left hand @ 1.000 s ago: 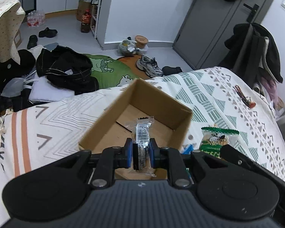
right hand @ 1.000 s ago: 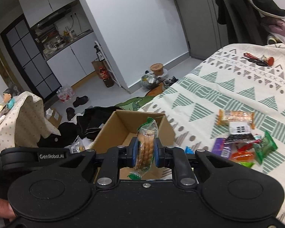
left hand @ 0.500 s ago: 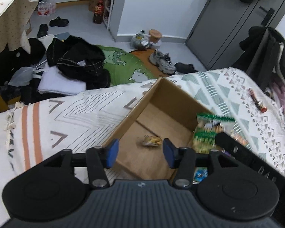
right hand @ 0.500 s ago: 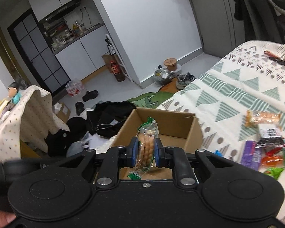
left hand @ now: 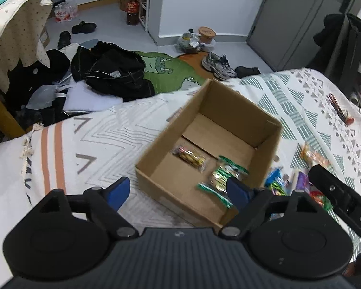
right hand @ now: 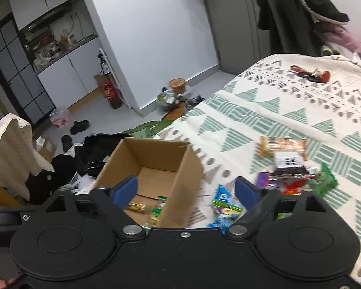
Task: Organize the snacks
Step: 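Move both open grippers back over the snack pile, then grasp the clear purple-filled packet with the left gripper while the right grasps a green wrapper, then carry both snacks into the cardboard box and open both grippers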
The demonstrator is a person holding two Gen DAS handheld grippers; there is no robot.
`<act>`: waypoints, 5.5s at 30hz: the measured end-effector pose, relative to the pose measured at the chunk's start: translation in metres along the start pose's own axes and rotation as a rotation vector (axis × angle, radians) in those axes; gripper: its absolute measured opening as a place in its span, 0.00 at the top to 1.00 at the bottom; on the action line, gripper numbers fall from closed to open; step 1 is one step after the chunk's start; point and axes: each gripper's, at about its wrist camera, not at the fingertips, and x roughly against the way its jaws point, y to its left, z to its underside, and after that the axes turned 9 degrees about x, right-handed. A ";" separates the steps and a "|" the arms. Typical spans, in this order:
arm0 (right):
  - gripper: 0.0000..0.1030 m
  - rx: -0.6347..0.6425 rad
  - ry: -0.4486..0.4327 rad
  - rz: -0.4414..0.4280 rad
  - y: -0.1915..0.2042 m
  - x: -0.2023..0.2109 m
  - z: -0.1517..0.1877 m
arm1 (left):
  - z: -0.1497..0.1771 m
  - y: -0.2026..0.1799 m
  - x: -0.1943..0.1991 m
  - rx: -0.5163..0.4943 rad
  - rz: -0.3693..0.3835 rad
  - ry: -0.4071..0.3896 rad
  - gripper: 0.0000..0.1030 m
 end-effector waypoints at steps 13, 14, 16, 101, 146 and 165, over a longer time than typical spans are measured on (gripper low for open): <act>0.01 -0.051 -0.043 0.053 -0.057 0.032 0.019 | 0.034 -0.048 0.020 -0.053 0.005 -0.044 0.05; 0.01 -0.054 -0.041 0.055 -0.060 0.033 0.020 | 0.035 -0.051 0.021 -0.056 0.009 -0.041 0.04; 0.00 -0.057 -0.038 0.058 -0.067 0.035 0.022 | 0.039 -0.055 0.023 -0.060 0.008 -0.044 0.00; 0.44 -0.234 0.243 -0.073 -0.175 -0.065 0.069 | 0.125 -0.159 -0.105 -0.252 0.035 0.150 0.69; 0.80 -0.185 0.090 -0.079 -0.137 -0.012 0.047 | 0.092 -0.122 -0.020 -0.152 0.102 -0.004 0.69; 0.80 -0.084 0.008 -0.127 -0.074 0.005 0.016 | 0.051 -0.081 0.009 -0.049 0.125 -0.078 0.69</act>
